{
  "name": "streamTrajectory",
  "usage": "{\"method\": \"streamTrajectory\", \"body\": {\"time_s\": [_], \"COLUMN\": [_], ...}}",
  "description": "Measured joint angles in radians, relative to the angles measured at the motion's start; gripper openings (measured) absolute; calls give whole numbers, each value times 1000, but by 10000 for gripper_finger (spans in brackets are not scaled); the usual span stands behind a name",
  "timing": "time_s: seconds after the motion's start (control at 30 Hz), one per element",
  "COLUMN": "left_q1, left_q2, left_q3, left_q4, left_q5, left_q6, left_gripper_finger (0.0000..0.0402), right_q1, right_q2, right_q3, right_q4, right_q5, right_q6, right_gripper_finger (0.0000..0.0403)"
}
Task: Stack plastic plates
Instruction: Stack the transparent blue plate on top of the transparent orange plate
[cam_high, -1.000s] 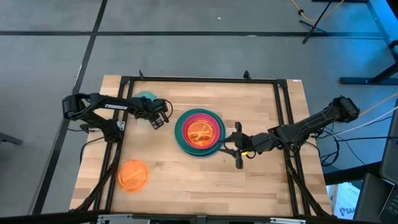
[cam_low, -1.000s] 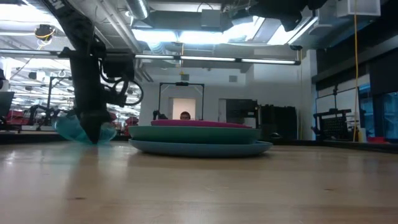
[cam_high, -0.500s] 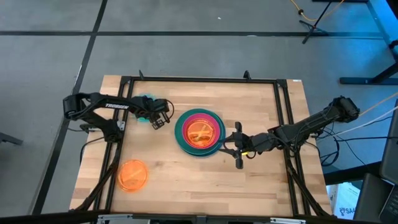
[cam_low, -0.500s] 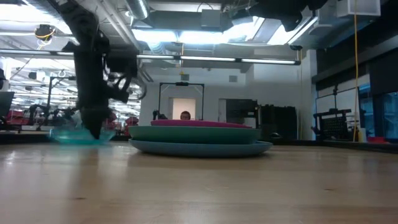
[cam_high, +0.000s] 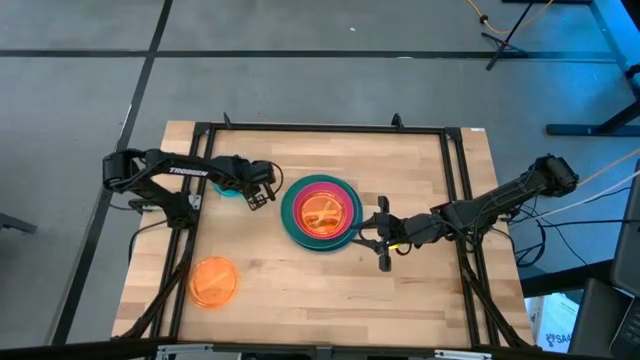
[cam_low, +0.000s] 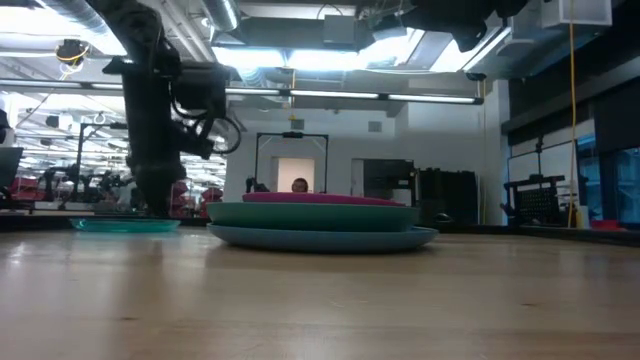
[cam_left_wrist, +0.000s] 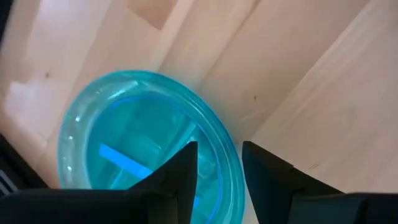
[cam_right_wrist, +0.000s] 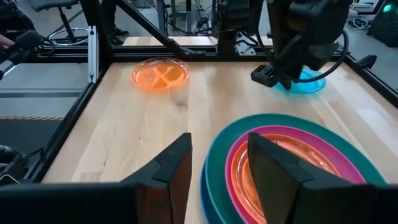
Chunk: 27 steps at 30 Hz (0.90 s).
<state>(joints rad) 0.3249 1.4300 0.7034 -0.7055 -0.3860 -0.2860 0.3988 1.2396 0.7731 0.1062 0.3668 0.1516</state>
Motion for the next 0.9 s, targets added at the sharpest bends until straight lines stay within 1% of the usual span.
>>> {"method": "streamTrajectory", "body": {"time_s": [0.1, 0.17, 0.23, 0.4, 0.53, 0.63, 0.73, 0.77, 0.9], "left_q1": [0, 5, 18, 30, 31, 28, 13, 8, -21], "left_q2": [16, 25, 38, 67, 81, 82, 83, 82, 76], "left_q3": [-28, -42, -47, -48, -46, -46, -48, -48, -19], "left_q4": [23, 40, 56, 77, 79, 82, 82, 82, 57], "left_q5": [-1, -22, -40, -43, -55, -53, -76, -82, -121], "left_q6": [-18, -19, -19, 2, 9, 10, 37, 47, 54], "left_gripper_finger": [121, 121, 121, 117, 89, 53, 13, 7, 4], "right_q1": [0, 0, 0, 0, 0, 0, 0, 0, 0], "right_q2": [0, 0, 0, 0, 0, 0, 0, 0, 0], "right_q3": [0, 0, 0, 0, 0, 0, 0, 0, 0], "right_q4": [-3, -4, -3, -3, -3, -3, -3, -3, -3], "right_q5": [0, 0, 0, 0, 12, 27, 27, 27, 27], "right_q6": [0, 0, 0, 0, 0, 0, 0, 0, 0], "right_gripper_finger": [150, 150, 150, 150, 150, 150, 150, 150, 150]}}
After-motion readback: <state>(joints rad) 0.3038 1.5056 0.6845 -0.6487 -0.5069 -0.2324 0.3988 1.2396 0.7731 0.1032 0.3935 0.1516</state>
